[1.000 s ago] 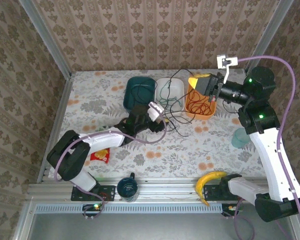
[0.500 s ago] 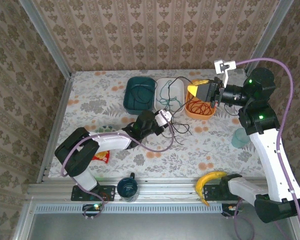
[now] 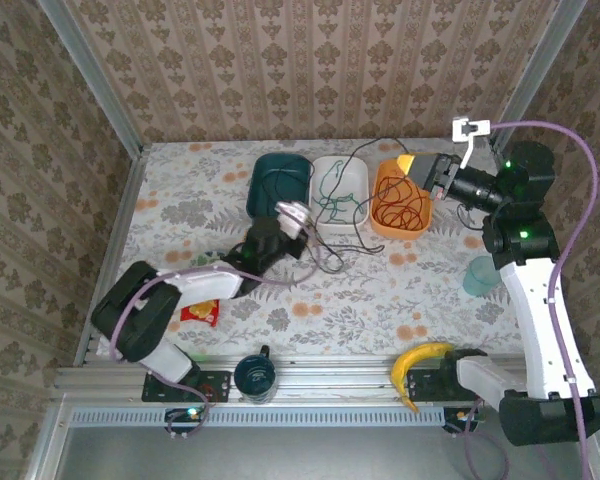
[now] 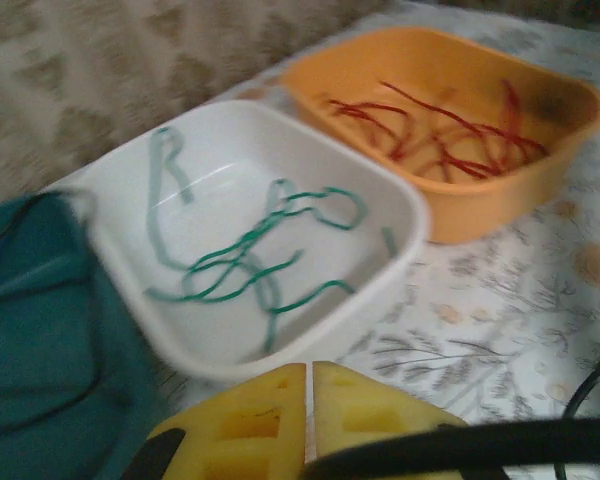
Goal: Untangle the cables
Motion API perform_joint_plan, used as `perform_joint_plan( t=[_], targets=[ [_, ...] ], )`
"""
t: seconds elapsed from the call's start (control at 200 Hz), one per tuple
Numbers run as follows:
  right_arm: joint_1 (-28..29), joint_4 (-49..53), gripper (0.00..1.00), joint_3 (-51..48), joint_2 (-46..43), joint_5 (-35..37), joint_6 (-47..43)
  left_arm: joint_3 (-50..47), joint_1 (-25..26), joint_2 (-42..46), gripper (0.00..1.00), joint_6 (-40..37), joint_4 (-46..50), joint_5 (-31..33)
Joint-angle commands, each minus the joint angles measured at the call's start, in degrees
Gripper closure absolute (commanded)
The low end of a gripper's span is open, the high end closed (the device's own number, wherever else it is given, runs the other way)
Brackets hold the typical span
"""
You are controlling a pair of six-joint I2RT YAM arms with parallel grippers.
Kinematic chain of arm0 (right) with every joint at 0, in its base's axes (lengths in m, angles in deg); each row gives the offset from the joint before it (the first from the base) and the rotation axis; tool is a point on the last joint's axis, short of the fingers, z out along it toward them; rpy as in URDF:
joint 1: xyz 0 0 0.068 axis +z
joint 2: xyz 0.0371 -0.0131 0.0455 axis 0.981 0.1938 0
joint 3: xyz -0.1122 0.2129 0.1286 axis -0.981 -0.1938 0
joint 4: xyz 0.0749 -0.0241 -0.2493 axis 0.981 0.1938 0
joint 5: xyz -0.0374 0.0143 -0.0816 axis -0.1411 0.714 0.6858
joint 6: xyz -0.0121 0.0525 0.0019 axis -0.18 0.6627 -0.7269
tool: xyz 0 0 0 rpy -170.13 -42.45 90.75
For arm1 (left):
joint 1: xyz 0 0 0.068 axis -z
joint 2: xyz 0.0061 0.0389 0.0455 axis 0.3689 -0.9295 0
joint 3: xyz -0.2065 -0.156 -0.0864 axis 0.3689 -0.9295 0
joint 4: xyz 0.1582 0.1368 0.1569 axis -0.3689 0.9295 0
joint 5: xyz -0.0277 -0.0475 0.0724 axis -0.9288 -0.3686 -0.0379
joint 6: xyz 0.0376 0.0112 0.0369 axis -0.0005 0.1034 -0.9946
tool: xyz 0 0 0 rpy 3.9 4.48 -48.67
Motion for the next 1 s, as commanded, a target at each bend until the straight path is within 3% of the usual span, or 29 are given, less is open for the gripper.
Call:
perform_joint_plan(
  t=[0.0,0.205,0.375,0.54,0.68,0.79,0.995],
  targets=[
    [-4.26,-0.32,1.0,-3.5,-2.18,11.6,5.37,-2.32,-6.51,7.53,1.0,16.79,-0.45,1.27],
    [-7.63,7.83,1.0,-6.48,-2.19,21.57,7.01,-2.41,-19.83,19.48,1.0,25.94,7.05,0.42],
    [-7.73,9.99,1.0,-8.38,-1.19,22.66,7.67,1.28,-28.88,23.04,1.0,31.62,9.56,-3.21],
    [-7.86,10.35,1.0,-9.32,-0.85,22.3,7.94,2.87,-36.27,23.33,1.0,38.42,5.84,-5.61],
    [-7.28,5.48,1.0,-9.54,-0.05,14.4,7.87,8.3,-35.93,20.56,1.0,35.59,9.77,-10.13],
    [-5.27,6.81,1.0,-8.41,-0.13,13.67,4.67,11.44,-33.77,17.29,1.0,34.55,10.67,-11.9],
    [-3.61,7.32,1.0,-8.52,0.04,12.48,3.39,20.27,-26.8,8.19,1.0,26.31,15.95,-5.77]
  ],
)
